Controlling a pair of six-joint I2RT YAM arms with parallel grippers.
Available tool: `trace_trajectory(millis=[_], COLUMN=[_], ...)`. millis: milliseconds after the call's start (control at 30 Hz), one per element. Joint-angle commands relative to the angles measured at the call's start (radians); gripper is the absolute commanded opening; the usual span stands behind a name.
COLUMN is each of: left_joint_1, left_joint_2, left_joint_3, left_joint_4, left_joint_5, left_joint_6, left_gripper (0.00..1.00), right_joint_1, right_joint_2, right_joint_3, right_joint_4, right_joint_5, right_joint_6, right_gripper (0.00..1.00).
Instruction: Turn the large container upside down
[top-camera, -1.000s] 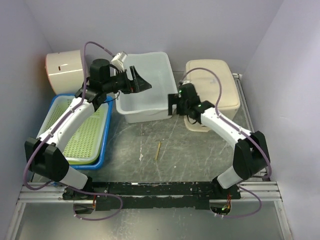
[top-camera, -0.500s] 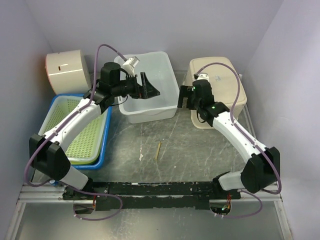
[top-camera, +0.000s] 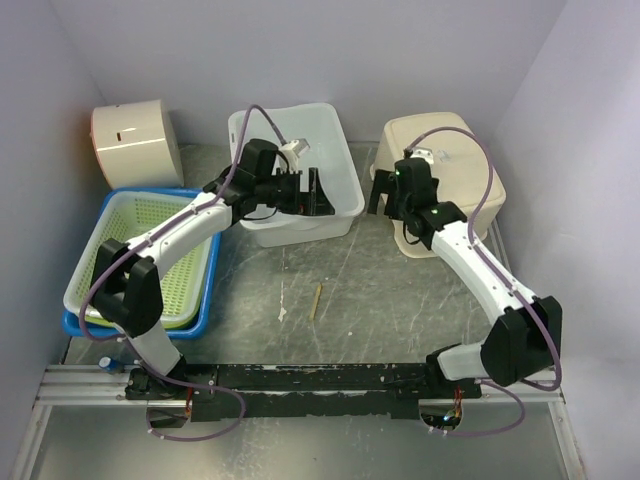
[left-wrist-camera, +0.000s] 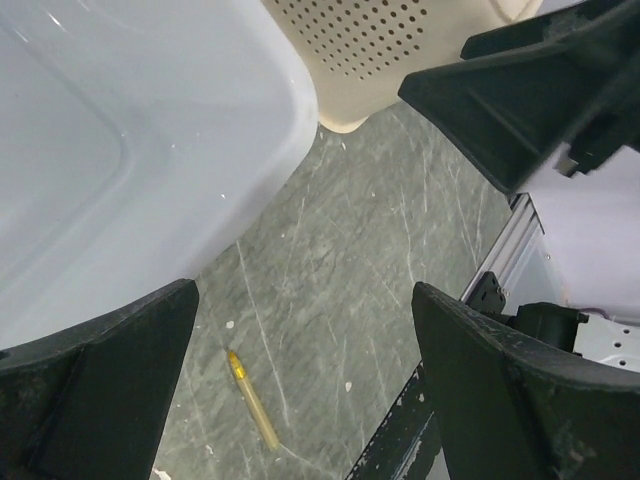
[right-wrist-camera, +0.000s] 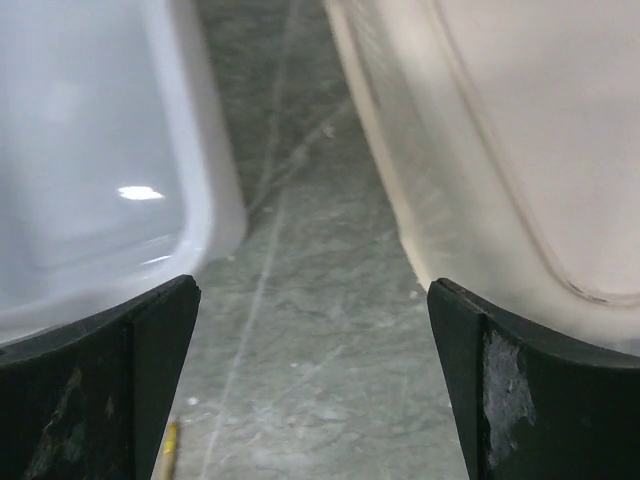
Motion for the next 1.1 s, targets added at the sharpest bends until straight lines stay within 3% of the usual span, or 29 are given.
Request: trace_trajectory(millis=[0,267,633,767,1067], left_joint_1=[-0.012,-0.001,0.001,-0.001,-0.028], left_joint_2=[-0.009,-0.019,-0.063,-0.074,-0.061], left_joint_3=[0.076,0.058,-0.008,-0.014,-0.021], left_joint_4=[0.004,-0.027,-0.034,-0.038,-0.013], left_joint_5=[-0.04,-0.141,-0.123,-0.114,-0.085], left_joint_6=[0.029,0.002,0.008,0.01,0.001], left_gripper=[1.0,0.99,1.0,1.0,0.99], right_joint_1=[0.016,0.016,-0.034,-0.09,-0.196], right_joint_2=[-0.037,0.323,0.774,0.81,0.789], right_joint_3=[0.061,0.385,0.86,0.884,0.813], right_joint_4=[0.123,0.095,-0.062,-0.097,-0.023], right_joint_5=[-0.131,0.042,0.318,0.359,0.266], right_joint_6=[-0.024,0.045,0.17,0.182,0.109], right_gripper=[1.0,1.0,1.0,1.0,1.0])
